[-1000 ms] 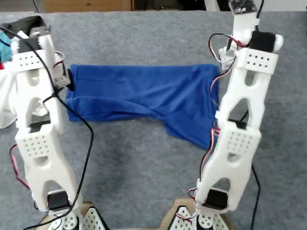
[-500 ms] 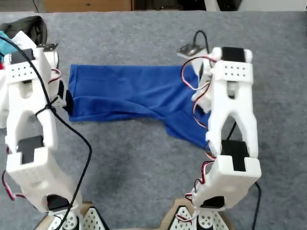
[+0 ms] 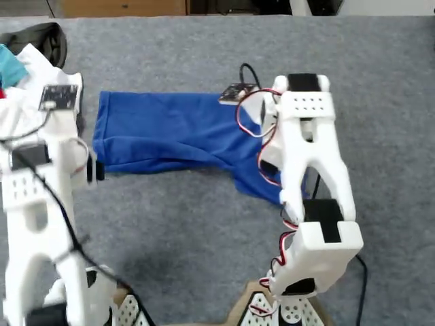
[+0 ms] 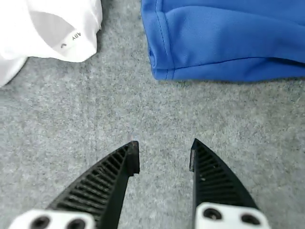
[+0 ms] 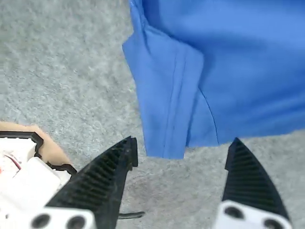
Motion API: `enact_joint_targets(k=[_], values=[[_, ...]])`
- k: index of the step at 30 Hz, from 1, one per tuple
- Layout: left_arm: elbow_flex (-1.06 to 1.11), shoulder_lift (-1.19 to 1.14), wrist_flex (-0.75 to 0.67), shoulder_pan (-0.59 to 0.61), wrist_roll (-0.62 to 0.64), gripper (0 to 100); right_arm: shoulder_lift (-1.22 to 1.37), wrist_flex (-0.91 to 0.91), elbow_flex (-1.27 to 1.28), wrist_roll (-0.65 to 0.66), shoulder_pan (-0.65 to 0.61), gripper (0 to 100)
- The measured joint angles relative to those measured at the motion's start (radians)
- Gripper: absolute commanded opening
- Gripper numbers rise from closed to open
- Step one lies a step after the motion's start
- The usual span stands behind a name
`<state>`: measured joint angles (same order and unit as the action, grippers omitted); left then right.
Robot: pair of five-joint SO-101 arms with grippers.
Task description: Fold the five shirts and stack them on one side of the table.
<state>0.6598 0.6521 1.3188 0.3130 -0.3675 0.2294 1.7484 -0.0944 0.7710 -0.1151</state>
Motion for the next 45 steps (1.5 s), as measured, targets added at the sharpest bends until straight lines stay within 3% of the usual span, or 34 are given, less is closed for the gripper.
enact_joint_targets(k=[6, 18, 22, 45], values=[[0.158, 0.183, -0.084, 0.0, -0.055, 19, 0.055, -0.071, 0.0, 0.0, -0.028, 24.2], [0.167, 0.199, -0.107, 0.0, -0.061, 19, 0.35, -0.077, -0.195, 0.0, -0.035, 23.4], [0.167, 0.199, -0.107, 0.0, -0.061, 19, 0.405, -0.041, -0.278, 0.0, -0.034, 17.7], [0.207, 0.199, -0.11, 0.0, -0.061, 19, 0.434, 0.009, -0.385, -0.08, -0.077, 6.6]])
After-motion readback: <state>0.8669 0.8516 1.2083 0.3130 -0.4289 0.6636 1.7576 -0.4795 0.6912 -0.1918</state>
